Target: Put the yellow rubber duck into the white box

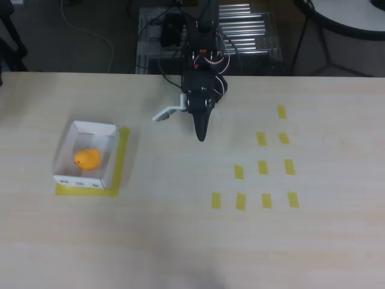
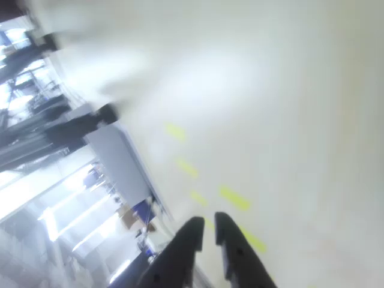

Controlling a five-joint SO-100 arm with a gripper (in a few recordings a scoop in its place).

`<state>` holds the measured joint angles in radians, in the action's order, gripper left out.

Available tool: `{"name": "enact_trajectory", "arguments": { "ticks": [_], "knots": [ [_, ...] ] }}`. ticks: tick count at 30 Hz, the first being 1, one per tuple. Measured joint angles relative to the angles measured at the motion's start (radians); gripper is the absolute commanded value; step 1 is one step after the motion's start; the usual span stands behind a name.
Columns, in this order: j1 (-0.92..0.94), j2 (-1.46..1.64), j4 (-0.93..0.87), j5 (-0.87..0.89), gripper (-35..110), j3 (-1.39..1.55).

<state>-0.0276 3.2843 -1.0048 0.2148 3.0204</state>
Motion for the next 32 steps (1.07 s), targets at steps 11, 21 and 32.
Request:
{"name": "enact_trajectory", "arguments": {
  "ticks": [11,21,32],
  "knots": [
    [0.000,0.000,-0.040,0.003,0,0.017],
    [0.000,0.000,-0.040,0.003,0,0.017],
    [0.000,0.000,-0.040,0.003,0,0.017]
  ]
}}
